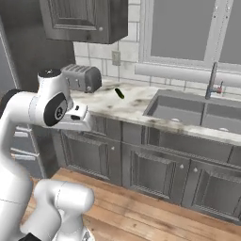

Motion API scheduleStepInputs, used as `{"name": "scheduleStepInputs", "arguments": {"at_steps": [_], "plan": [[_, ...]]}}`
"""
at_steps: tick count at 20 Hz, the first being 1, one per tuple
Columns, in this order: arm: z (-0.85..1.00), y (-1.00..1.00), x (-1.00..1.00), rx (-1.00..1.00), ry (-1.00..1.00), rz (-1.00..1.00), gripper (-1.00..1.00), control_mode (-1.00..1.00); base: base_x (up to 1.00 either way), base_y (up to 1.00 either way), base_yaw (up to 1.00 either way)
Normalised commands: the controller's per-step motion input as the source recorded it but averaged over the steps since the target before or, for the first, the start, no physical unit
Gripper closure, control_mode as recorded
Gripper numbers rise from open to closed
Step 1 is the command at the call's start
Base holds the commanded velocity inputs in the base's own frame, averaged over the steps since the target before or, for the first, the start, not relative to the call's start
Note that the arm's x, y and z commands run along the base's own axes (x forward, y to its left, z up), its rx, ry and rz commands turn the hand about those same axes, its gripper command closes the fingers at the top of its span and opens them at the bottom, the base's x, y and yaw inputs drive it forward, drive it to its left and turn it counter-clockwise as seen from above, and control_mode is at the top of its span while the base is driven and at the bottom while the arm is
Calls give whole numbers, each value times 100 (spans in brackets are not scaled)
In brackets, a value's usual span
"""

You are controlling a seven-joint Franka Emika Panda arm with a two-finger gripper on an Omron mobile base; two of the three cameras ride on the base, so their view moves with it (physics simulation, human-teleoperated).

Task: Place the two vegetables and bowl onto the tray for setting up a vegetable dip station.

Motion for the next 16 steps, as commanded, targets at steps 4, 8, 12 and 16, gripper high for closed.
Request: {"name": "scheduleStepInputs", "arguments": {"at_steps": [4,8,12,16], "plan": [[0,0,0,0,0,0,-100,100,69,0,-32],[0,0,0,0,0,0,-100,100,81,21,-17],[0,0,0,0,0,0,-100,100,71,9,-10],[0,0,0,0,0,0,-100,100,41,23,-30]]}}
